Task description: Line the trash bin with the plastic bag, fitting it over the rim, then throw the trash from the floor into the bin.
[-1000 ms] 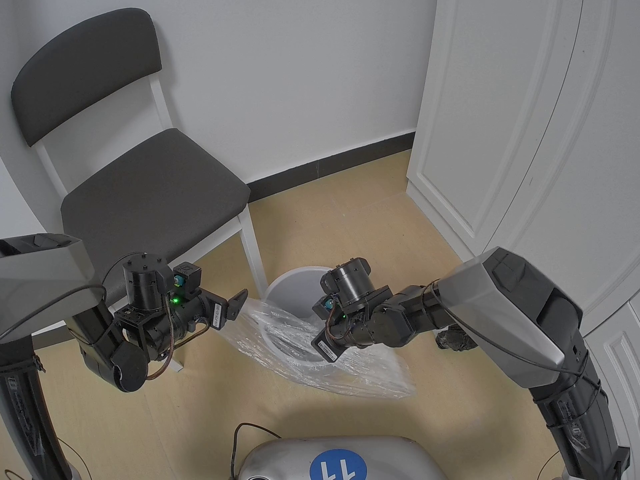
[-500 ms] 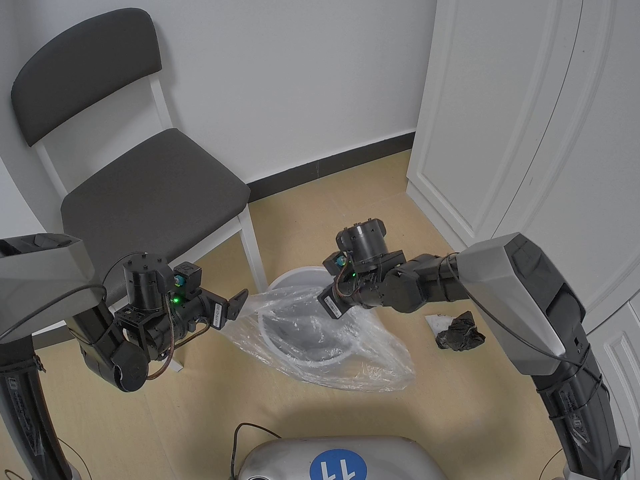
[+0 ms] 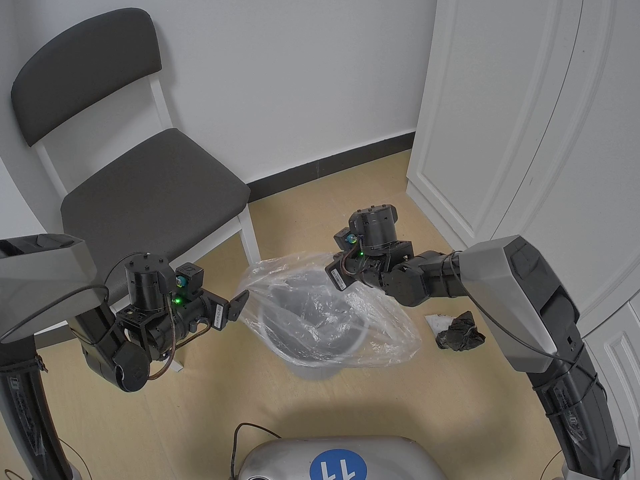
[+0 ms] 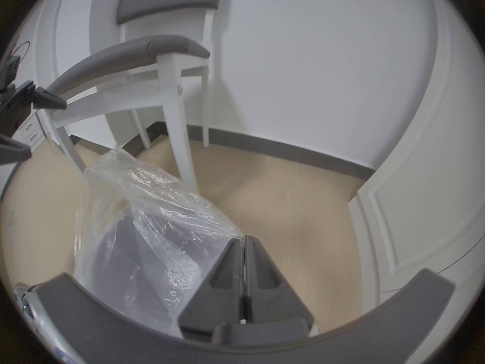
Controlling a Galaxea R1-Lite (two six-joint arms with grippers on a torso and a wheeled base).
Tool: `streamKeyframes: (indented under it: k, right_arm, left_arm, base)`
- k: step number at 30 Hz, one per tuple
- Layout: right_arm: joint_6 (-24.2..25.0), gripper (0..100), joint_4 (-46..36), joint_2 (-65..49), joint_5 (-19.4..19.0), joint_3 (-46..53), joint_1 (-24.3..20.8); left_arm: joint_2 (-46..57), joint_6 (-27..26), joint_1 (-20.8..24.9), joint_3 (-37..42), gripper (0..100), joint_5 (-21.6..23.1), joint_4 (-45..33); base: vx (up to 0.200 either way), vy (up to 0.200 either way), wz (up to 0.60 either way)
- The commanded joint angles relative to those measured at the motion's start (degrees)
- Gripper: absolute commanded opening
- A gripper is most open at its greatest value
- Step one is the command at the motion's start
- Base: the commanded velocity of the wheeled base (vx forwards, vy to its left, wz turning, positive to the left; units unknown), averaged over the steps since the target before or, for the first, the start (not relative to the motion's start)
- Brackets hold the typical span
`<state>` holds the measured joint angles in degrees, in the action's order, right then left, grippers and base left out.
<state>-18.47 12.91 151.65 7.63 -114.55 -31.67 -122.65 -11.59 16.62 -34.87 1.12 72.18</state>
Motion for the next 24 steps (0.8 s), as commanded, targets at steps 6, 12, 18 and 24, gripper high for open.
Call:
streamKeyframes:
  k: [6, 12, 18, 24]
  right_arm:
    - [-4.21, 0, 11.08, 2.95, 8.63, -0.04, -0.67]
    - [-12.91, 0, 23.30, 7.78, 12.94, -0.04, -0.94]
    - [-14.40, 0, 25.76, 8.05, 13.37, -0.04, -2.17]
    - [-14.05, 100, 25.85, 7.61, 15.22, -0.04, -2.87]
  left_arm:
    - [-0.49, -0.01, 0.17, -0.12, 100, 0.02, 0.24]
    - [-1.36, -0.01, 0.17, -0.73, 100, -0.07, 0.51]
    - [-1.36, -0.01, 0.35, -0.64, 100, 0.02, 0.59]
    - [-1.36, -0.01, 0.52, -0.55, 100, 0.02, 0.86]
  base:
    - [0.000, 0.000, 0.00]
    - [0.000, 0.000, 0.00]
    - [0.000, 0.000, 0.00]
    - [0.000, 0.000, 0.00]
